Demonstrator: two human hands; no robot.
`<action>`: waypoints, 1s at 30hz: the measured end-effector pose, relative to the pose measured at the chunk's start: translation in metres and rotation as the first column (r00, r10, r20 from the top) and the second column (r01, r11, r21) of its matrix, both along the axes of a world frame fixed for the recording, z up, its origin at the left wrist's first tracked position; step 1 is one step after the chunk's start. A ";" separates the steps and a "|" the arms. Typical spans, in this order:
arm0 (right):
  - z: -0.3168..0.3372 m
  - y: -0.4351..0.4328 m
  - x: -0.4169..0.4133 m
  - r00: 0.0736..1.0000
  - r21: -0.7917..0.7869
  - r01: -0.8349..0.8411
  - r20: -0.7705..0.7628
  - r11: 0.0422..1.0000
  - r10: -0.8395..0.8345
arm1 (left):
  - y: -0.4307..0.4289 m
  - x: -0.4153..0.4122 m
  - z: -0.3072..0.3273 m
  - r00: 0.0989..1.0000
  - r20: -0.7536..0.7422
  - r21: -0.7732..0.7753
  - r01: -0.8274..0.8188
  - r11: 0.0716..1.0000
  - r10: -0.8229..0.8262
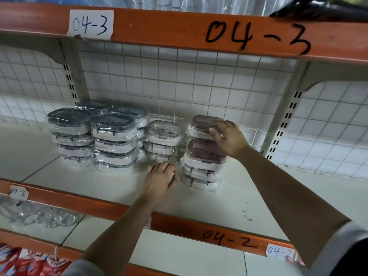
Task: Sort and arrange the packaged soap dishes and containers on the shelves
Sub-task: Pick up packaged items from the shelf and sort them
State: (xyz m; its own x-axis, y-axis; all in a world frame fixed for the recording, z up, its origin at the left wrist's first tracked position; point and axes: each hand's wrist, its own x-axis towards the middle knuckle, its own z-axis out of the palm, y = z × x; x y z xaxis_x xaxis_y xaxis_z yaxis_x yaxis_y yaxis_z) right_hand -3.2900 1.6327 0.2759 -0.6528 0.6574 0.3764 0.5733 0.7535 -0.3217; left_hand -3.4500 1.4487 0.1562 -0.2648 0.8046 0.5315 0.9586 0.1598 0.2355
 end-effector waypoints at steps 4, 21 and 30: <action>-0.011 -0.009 0.041 0.980 0.050 0.043 -0.199 0.998 -0.032 | -0.009 0.002 0.007 1.000 0.011 0.116 0.002 0.993 -0.004; -0.081 -0.077 0.294 0.957 -0.003 0.252 -0.148 0.968 -0.250 | -0.034 0.202 0.010 0.986 -0.018 0.157 0.168 0.973 -0.167; -0.132 -0.139 0.448 0.948 -0.078 0.211 -0.226 0.974 -0.224 | -0.063 0.374 -0.035 0.955 0.034 0.139 0.289 0.947 -0.296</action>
